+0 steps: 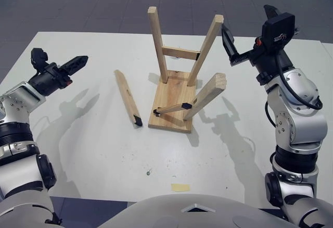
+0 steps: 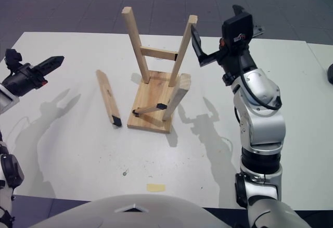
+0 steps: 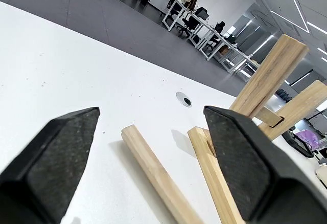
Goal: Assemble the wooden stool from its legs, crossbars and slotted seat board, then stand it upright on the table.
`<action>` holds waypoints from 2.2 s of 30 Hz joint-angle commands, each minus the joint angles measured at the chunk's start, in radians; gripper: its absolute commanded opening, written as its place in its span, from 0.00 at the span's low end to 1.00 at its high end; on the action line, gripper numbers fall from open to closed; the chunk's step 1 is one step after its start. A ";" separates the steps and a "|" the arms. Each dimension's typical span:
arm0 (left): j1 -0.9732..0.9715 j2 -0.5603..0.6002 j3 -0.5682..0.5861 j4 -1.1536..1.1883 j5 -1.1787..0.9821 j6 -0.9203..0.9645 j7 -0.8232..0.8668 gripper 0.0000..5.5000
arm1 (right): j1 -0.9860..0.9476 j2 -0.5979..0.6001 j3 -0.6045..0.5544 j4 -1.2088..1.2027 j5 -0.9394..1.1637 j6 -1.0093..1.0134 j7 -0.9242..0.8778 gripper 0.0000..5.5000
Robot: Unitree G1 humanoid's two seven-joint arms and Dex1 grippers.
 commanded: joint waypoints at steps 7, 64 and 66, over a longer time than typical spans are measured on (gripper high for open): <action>0.134 0.069 -0.342 -0.802 0.094 -0.050 -0.204 0.97 | 0.003 -0.055 -0.073 0.041 0.033 -0.047 0.084 0.98; 0.013 -0.145 -0.508 -0.688 0.478 -0.334 -0.253 0.08 | -0.036 0.037 -0.080 0.011 0.111 -0.012 0.047 0.98; -0.032 -0.152 -0.420 -0.716 0.508 -0.344 -0.133 0.08 | -0.089 0.060 -0.158 -0.014 0.254 0.054 0.046 0.98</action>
